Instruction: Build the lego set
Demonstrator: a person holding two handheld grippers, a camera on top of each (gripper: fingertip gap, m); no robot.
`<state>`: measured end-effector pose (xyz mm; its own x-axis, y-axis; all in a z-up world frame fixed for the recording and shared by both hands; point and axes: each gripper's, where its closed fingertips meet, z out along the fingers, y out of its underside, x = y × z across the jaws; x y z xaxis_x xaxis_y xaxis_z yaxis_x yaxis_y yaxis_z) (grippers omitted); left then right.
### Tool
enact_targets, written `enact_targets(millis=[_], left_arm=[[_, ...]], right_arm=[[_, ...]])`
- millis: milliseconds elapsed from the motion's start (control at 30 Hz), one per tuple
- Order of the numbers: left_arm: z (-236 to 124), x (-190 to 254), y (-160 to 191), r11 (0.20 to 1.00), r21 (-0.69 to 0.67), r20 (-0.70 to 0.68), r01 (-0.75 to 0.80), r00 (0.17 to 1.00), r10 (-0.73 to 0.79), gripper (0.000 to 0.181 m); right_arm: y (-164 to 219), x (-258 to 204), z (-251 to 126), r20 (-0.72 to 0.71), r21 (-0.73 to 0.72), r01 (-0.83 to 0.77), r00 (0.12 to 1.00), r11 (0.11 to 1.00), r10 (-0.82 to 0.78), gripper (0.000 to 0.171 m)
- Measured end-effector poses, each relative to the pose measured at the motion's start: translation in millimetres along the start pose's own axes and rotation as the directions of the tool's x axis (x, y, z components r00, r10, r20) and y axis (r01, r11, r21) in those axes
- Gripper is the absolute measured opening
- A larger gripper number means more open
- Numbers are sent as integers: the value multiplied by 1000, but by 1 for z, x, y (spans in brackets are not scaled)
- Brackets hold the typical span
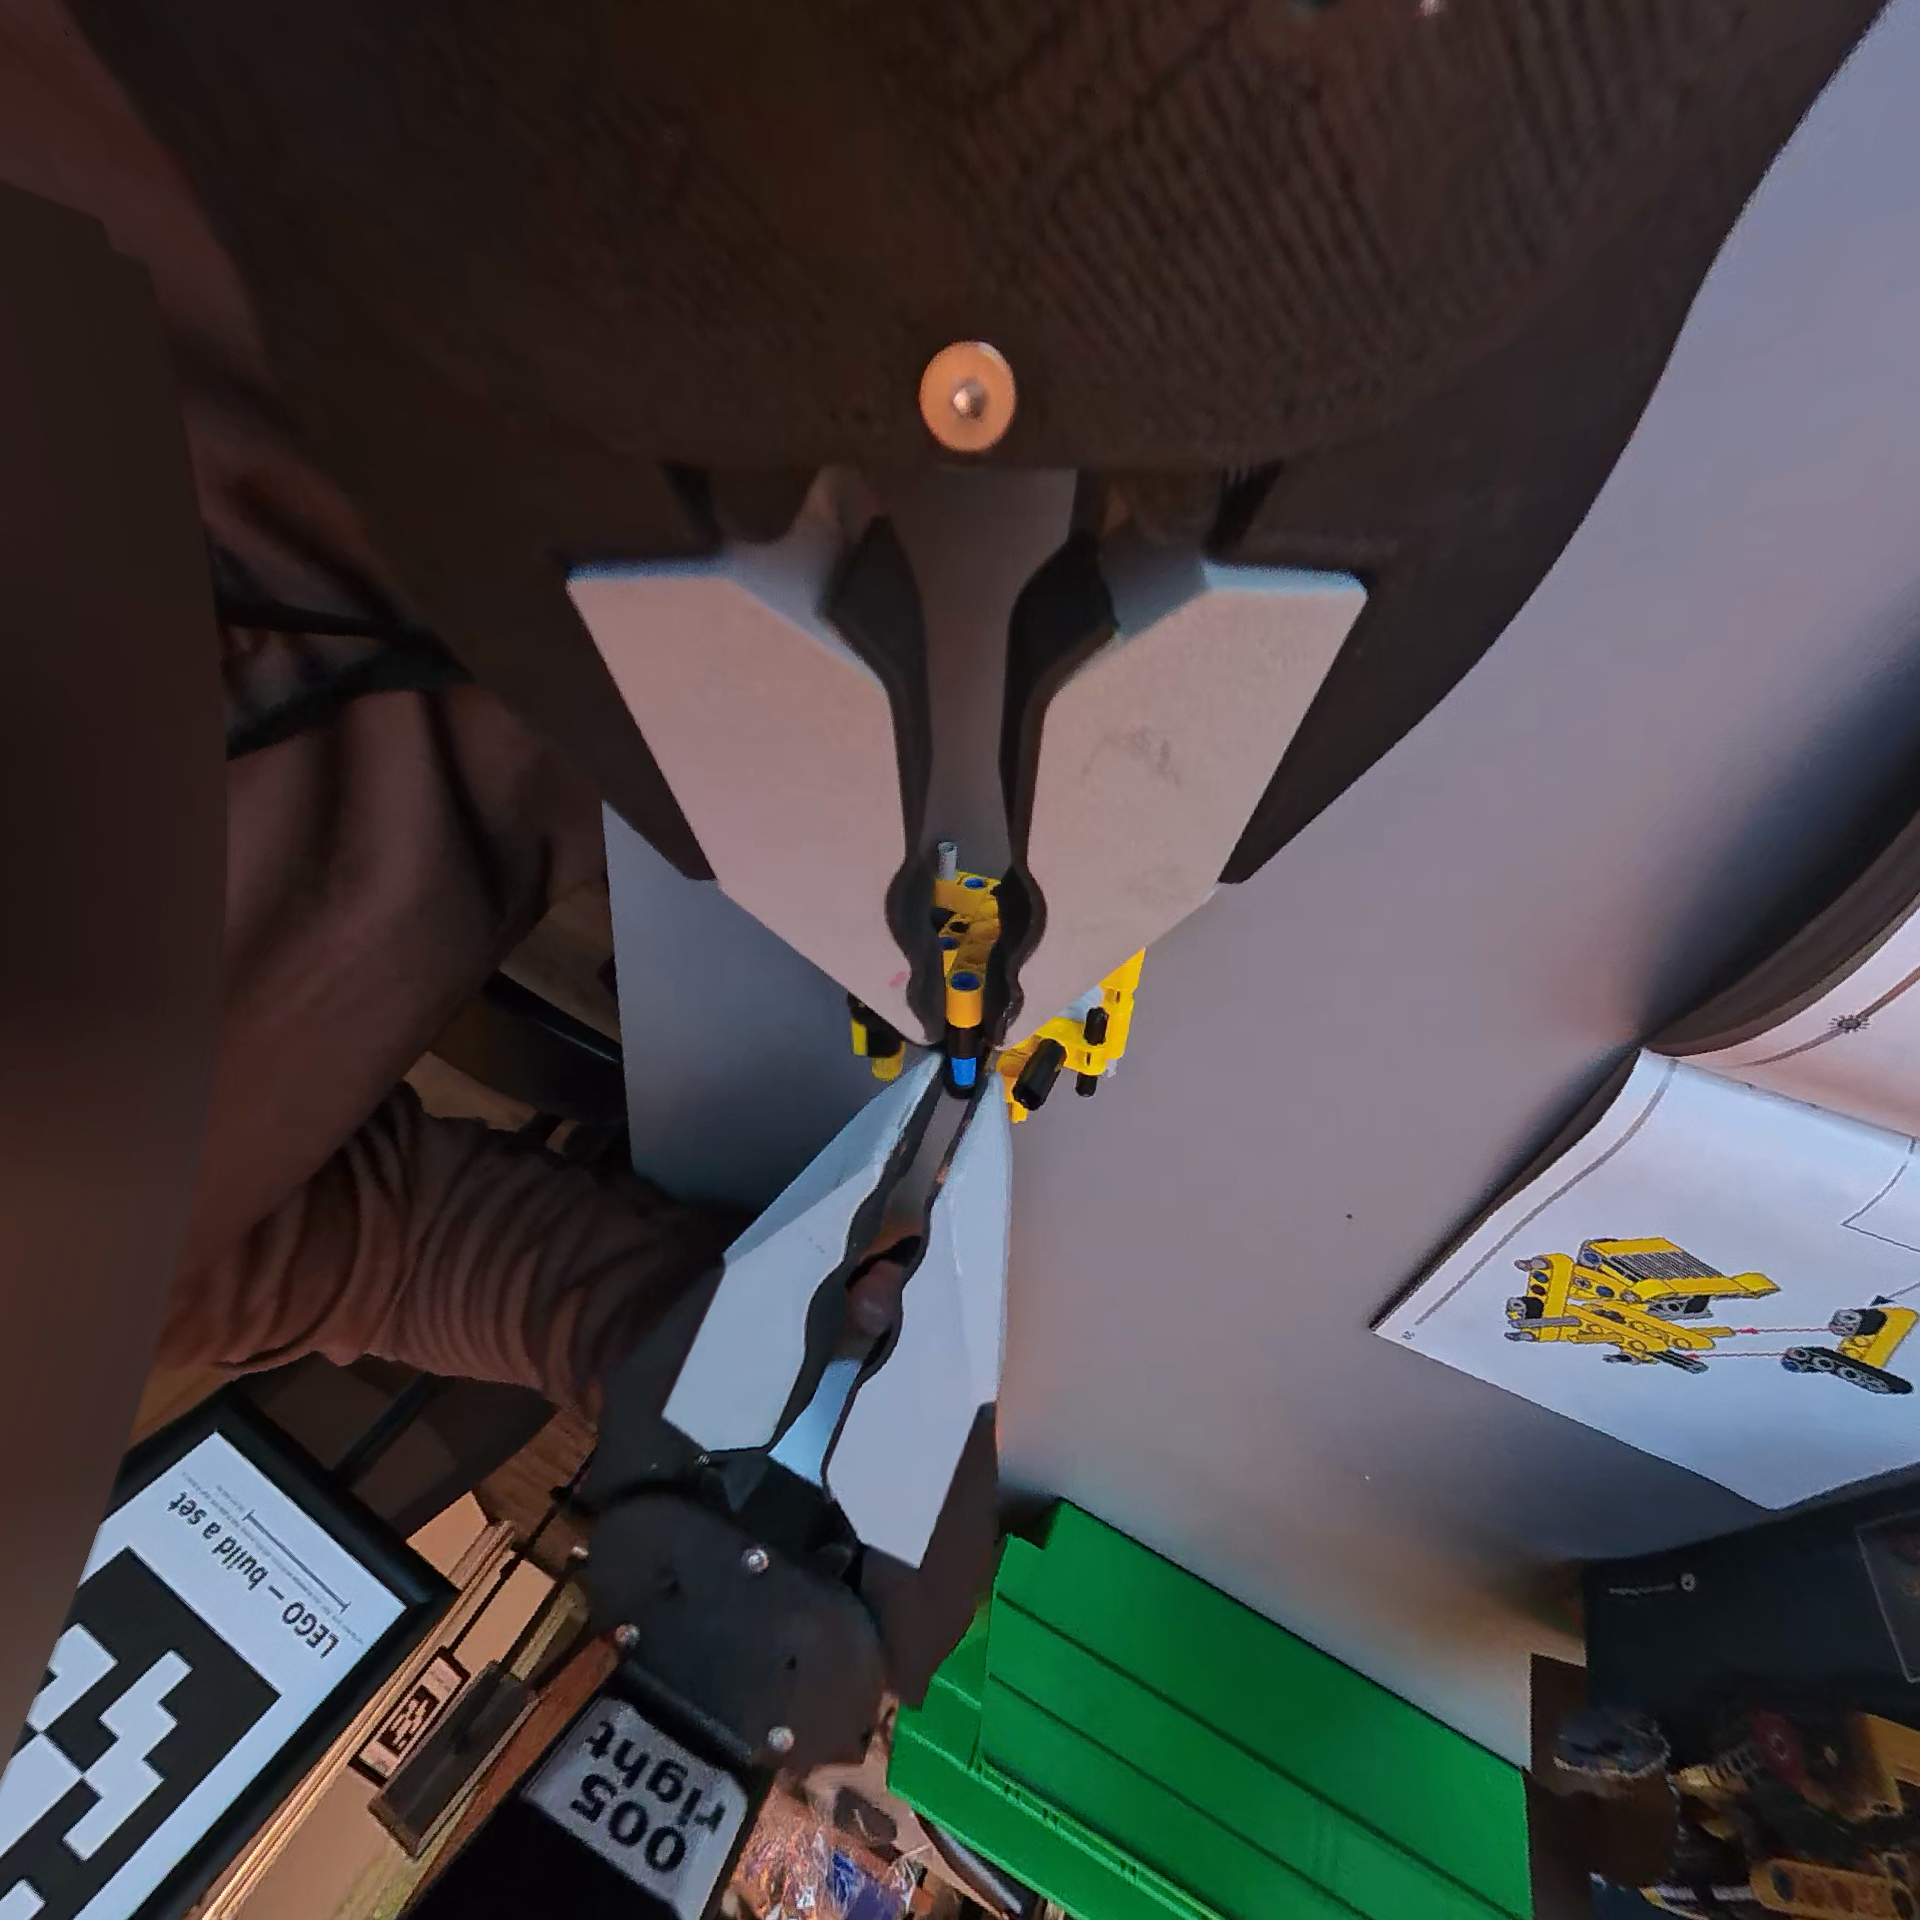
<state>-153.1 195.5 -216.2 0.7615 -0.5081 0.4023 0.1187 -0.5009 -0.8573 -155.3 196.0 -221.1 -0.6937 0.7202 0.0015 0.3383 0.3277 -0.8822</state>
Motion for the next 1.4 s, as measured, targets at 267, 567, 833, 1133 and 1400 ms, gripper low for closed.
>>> enact_targets(millis=[267,567,833,1133,1400], left_arm=[[0,0,0,1000,-2,-24,26,999,-26,6],[1,0,0,999,-23,-30,29,999,-30,6],[1,0,0,999,-49,-26,15,1000,-16,6],[1,0,0,998,-51,-26,24,999,-25,6],[1,0,1,998,-33,-47,49,998,-50,6]], right_arm=[[-2,1,-2,-5,1,13,1000,1000,-13,3],[-2,2,-3,-97,-103,180,977,978,-190,3],[-2,2,-3,-89,-235,341,925,910,-369,3],[-3,3,-4,-92,-279,384,902,880,-423,3],[-10,-2,-2,-68,-185,349,928,919,-366,3]])
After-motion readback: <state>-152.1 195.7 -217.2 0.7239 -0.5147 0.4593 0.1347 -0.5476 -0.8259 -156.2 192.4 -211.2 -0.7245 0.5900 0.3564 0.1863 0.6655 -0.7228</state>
